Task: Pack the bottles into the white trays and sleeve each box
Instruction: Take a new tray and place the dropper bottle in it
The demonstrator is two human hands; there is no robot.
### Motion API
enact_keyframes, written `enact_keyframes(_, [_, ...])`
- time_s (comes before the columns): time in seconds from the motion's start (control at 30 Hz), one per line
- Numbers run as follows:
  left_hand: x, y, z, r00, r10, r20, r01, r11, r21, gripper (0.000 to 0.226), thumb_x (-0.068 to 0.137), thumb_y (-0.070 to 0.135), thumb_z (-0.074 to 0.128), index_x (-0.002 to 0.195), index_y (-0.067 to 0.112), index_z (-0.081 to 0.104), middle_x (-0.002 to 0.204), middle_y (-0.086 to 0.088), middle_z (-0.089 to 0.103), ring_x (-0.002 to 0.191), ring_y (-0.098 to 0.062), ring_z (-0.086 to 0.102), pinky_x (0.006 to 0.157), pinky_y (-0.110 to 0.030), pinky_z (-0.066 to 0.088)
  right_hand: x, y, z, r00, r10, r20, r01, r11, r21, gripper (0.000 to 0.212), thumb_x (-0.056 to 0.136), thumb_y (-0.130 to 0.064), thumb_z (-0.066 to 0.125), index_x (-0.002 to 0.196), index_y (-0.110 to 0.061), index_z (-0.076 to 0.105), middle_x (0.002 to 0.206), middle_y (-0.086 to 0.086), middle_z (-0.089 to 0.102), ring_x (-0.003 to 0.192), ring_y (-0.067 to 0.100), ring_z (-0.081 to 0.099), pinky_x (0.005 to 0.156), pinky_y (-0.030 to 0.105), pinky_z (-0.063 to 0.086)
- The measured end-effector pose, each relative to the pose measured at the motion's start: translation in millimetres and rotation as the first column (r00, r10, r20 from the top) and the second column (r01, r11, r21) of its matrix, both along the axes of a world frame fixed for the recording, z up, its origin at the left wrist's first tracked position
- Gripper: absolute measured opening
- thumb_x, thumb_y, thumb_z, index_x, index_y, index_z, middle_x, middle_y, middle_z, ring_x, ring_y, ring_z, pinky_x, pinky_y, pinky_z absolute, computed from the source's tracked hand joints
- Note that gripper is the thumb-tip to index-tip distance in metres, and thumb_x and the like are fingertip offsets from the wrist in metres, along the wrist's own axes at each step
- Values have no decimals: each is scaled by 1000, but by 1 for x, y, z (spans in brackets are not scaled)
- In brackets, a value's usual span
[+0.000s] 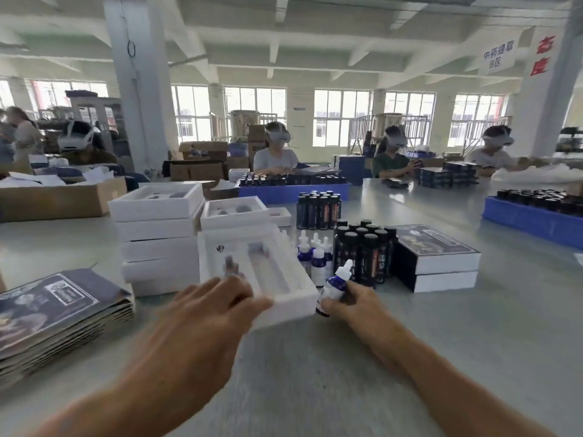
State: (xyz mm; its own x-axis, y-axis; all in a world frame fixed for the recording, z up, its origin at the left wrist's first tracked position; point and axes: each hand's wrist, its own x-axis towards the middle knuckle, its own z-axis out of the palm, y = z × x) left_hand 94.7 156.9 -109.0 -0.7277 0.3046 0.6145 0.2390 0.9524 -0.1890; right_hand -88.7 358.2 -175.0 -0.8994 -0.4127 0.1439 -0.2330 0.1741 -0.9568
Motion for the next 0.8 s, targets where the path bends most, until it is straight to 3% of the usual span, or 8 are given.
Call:
enact_keyframes(0.13, [29, 9, -43, 981, -40, 192, 53, 997, -59, 66, 34, 43, 99, 97, 34, 79, 81, 11, 70, 63, -4, 65, 55, -20, 55, 0, 8, 8, 966, 94, 241, -39, 973, -227, 26, 86, -2, 70, 111, -10, 65, 106, 12, 71, 81, 18, 70, 64, 29, 54])
enact_keyframes(0.23, [33, 7, -61, 985, -107, 137, 108, 994, 1, 28, 74, 39, 73, 101, 32, 78, 86, 7, 70, 69, -9, 68, 56, -22, 53, 9, 14, 23, 911, 245, 332, -129, 934, -334, 36, 88, 2, 61, 123, -5, 56, 116, 19, 70, 98, 32, 72, 62, 31, 53])
enact_keyframes(0.3, [32, 6, -66, 983, -132, 125, 125, 990, 67, 35, 82, 37, 50, 102, 29, 78, 85, 6, 69, 71, -10, 68, 59, -26, 56, 16, 15, 33, 873, 339, 352, -186, 897, -402, 41, 85, -1, 58, 126, -2, 54, 119, 22, 69, 97, 34, 71, 66, 34, 53])
enact_keyframes(0.47, [31, 2, -73, 990, -132, 46, 126, 985, 115, 33, 85, 35, 53, 106, 28, 77, 96, 6, 71, 82, -12, 69, 64, -30, 58, 35, 8, 47, 861, 404, 310, -248, 864, -438, 35, 83, -7, 68, 117, 0, 64, 111, 20, 67, 90, 30, 70, 69, 32, 59])
enact_keyframes(0.53, [33, 0, -70, 991, -130, 6, 125, 963, 240, 31, 89, 37, 55, 108, 26, 76, 103, 10, 70, 92, -10, 68, 71, -26, 56, 43, 3, 50, 864, 422, 275, -291, 864, -411, 39, 81, -5, 70, 119, 2, 62, 108, 20, 68, 93, 32, 71, 69, 31, 60])
enact_keyframes(0.6, [37, -1, -57, 995, -95, -8, 86, 855, 512, 29, 94, 44, 54, 112, 32, 73, 111, 20, 66, 101, 0, 64, 76, -13, 49, 53, -3, 51, 836, 481, 264, -359, 844, -399, 47, 83, -4, 70, 128, -3, 56, 113, 21, 69, 97, 36, 71, 70, 33, 61])
enact_keyframes(0.67, [38, -2, -43, 997, -65, 34, 13, 617, 787, 25, 96, 55, 51, 111, 45, 68, 111, 29, 63, 98, 6, 62, 69, -2, 43, 65, -12, 52, 801, 545, 247, -444, 818, -366, 49, 86, -8, 70, 132, -7, 53, 119, 22, 68, 101, 38, 70, 73, 33, 61])
enact_keyframes(0.8, [31, -8, -29, 979, -158, 126, -84, 250, 965, 44, 75, 67, 51, 117, 54, 57, 109, 31, 67, 95, 9, 64, 70, -8, 49, 95, -32, 51, 710, 662, 240, -598, 747, -290, 42, 85, -16, 71, 126, -10, 63, 120, 23, 67, 102, 37, 69, 73, 30, 59])
